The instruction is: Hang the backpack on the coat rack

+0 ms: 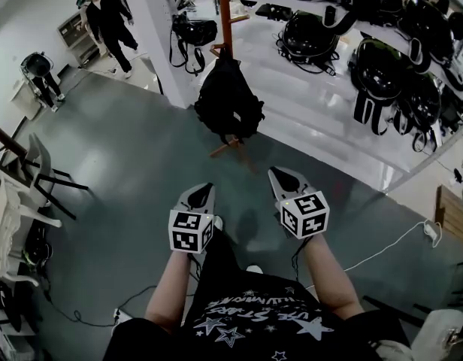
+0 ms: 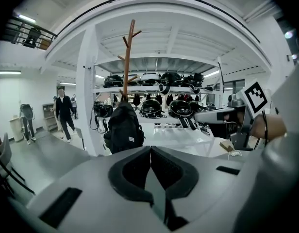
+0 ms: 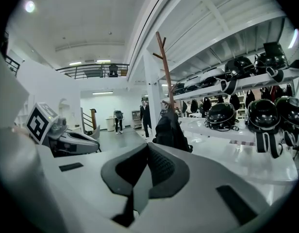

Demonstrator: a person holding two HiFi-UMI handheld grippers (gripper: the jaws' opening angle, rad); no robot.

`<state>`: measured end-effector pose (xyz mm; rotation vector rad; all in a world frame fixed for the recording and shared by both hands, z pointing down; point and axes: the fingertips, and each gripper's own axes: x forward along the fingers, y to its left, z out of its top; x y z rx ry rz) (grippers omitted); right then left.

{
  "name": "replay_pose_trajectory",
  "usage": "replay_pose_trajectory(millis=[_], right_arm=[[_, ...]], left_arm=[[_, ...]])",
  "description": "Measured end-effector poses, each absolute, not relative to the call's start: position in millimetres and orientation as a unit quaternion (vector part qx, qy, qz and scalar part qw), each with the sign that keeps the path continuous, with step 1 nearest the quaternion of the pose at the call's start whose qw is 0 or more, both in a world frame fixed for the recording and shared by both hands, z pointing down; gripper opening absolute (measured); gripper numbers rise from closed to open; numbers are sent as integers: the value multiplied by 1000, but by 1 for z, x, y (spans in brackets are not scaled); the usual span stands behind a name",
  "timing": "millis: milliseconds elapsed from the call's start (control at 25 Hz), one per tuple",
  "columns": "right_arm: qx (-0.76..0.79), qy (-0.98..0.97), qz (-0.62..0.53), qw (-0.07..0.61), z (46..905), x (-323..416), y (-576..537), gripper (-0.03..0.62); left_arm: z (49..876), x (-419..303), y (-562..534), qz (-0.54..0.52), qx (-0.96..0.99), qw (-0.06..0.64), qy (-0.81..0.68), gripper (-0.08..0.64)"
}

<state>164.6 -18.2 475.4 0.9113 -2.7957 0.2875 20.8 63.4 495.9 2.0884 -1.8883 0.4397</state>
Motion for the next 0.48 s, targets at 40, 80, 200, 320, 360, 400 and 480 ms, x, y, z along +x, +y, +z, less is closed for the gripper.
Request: replay_pose_trajectory(millis=[40, 80, 200, 320, 360, 400, 480], right_arm=[[308, -942, 98, 94, 477, 168, -15, 11], [308, -942, 99, 94, 478, 171, -12, 11], [306, -942, 100, 96, 482, 177, -7, 11], [304, -942, 99, 99, 483, 178, -6, 11], [303, -943, 100, 99, 483, 178, -6, 11], [302, -943, 100, 99, 484, 178, -5, 11], [301, -943, 101, 100, 484, 177, -5, 11]], left_arm=[[496, 23, 67, 152, 724, 145, -657, 20], [496, 25, 70, 152, 723, 144, -658, 20], [496, 30, 76, 150, 721, 143, -661, 20], [496, 32, 79, 148, 720, 143, -663, 20], [496, 33, 80, 148, 720, 143, -663, 20], [496, 33, 80, 148, 719, 142, -664, 20], [495, 32, 81, 148, 718, 139, -665, 20]])
